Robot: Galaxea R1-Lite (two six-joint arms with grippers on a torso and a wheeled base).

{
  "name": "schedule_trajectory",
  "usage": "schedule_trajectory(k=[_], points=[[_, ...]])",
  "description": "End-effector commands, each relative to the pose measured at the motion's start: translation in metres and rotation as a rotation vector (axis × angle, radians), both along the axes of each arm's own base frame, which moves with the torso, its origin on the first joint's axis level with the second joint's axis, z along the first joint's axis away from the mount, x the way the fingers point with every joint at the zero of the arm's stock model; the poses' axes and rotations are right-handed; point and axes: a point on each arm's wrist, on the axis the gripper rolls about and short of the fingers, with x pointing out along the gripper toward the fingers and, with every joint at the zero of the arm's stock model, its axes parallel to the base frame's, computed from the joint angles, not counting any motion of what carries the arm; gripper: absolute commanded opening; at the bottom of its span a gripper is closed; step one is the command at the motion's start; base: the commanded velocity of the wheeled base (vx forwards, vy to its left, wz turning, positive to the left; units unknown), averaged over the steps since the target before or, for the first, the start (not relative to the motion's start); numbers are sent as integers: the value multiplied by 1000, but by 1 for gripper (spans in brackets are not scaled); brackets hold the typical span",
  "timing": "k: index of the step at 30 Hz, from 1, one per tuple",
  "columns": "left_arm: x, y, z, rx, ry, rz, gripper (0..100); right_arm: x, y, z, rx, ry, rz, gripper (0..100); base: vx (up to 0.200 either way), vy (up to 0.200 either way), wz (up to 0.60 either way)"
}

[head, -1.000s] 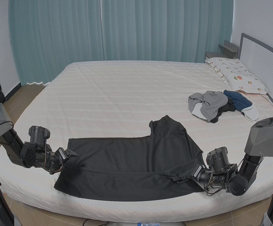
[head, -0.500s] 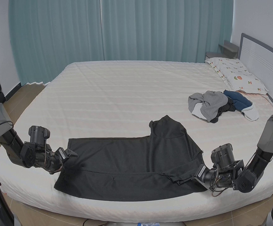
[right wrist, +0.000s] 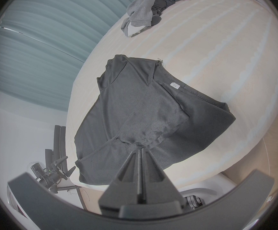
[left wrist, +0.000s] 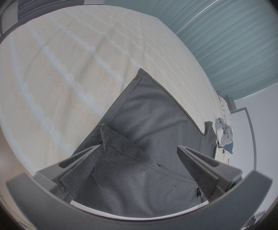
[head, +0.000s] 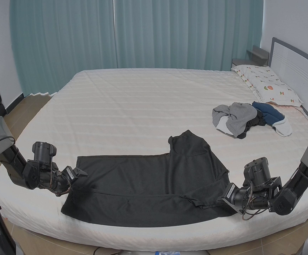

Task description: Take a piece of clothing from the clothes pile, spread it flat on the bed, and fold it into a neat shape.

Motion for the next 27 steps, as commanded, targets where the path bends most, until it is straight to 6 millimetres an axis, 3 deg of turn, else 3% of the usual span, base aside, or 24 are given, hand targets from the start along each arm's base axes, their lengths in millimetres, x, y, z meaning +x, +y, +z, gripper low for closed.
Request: schedule_trajectory(k=[1,3,4,12,23,27], points=[[0,0,0,-3,-1,4,100,-2,-1,-3,-3,12,6,0,0,0,0],[1,0,1,-5,-3,6,100,-1,-1,-3,0,10,15,0,0,0,0],[3,0,3,-8,-10,8,100,-1,-2,-3,10,11,24,100,0,0,0],[3,0,14,0,-52,2,100,3,-10,-1,89,5,49,100,0,0,0],[9,4,15,-6,-60,23,100,3,-10,0,114,-27,49,100,0,0,0],[9,6,15,-8,-61,31,100,4,-12,1,115,-32,45,100,0,200,0]])
